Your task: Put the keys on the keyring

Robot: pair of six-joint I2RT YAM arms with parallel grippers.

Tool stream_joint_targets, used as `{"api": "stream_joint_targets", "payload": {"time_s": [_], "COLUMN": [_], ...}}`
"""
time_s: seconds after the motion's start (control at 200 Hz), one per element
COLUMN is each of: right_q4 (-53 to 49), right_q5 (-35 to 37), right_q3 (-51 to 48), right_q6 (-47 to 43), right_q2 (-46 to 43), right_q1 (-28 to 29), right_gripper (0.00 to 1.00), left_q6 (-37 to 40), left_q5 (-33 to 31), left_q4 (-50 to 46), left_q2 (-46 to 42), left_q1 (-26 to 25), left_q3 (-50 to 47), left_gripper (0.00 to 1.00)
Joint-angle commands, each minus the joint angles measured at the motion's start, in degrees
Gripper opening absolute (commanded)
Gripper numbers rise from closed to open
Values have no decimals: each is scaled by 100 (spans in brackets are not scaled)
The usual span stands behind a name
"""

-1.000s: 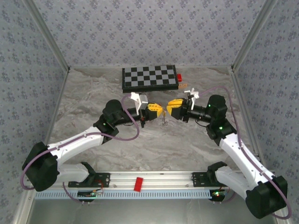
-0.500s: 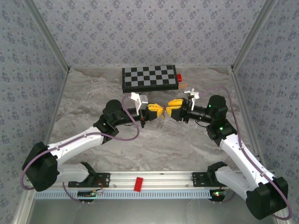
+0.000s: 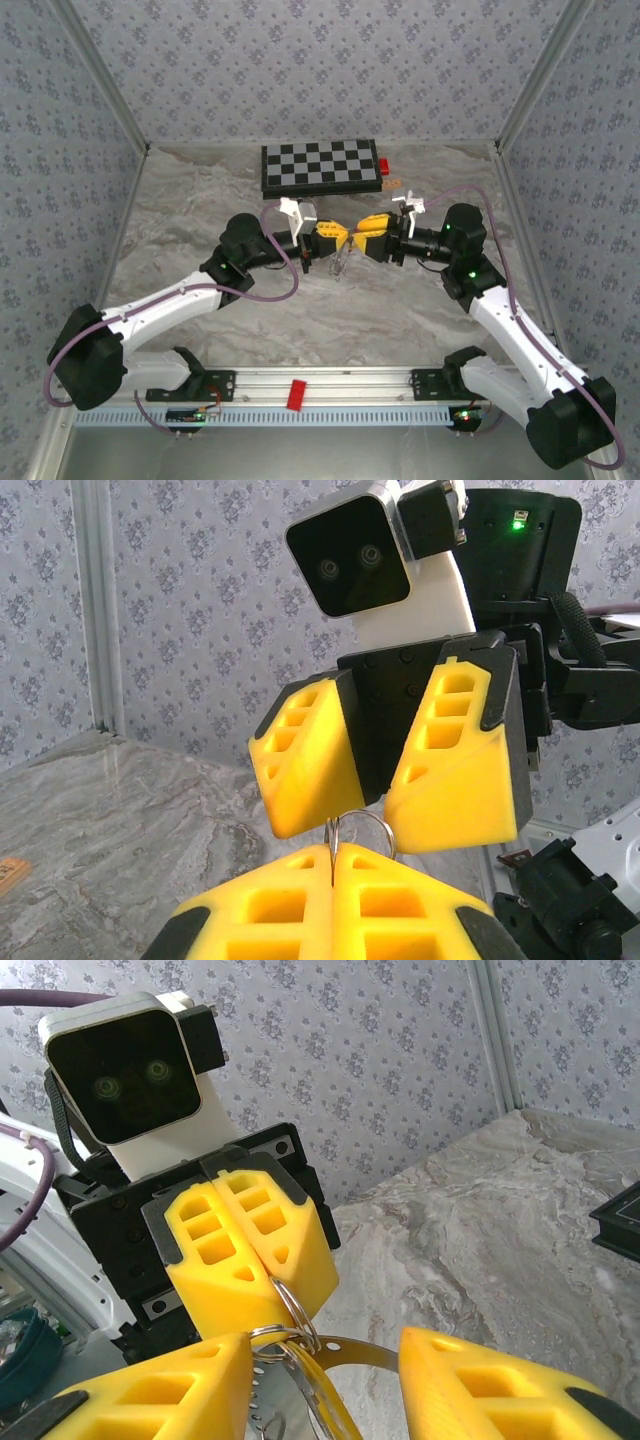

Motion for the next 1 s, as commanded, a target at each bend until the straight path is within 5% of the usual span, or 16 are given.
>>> {"api": "stream_joint_targets", "payload": {"time_s": [0.0,0.16,0.535,0.815,0.995], "right_q4": [-81,81,-411,-627,-666], "right_q5": [123,197,409,487,430], "right_q3": [7,-129,304,307,154], "right_q6": [-73,46,-304,-442,-476], "right_q2": [-203,-441,-107,-90,-107], "right_q1": [-25,-79,314,337,256], "right_gripper": [45,53,52,21,16], "left_q6": [54,41,43,60,56], "left_q5": [-87,-101,-62,-92,-209], "left_q4": [185,184,184,175,231], "left_q2": [-93,-85,-84,-137,-224], "left_q1": [-38,-34,-41,-47,-47], "left_q3": [59,65,49,31,-30], "left_gripper": [0,0,0,0,0]}}
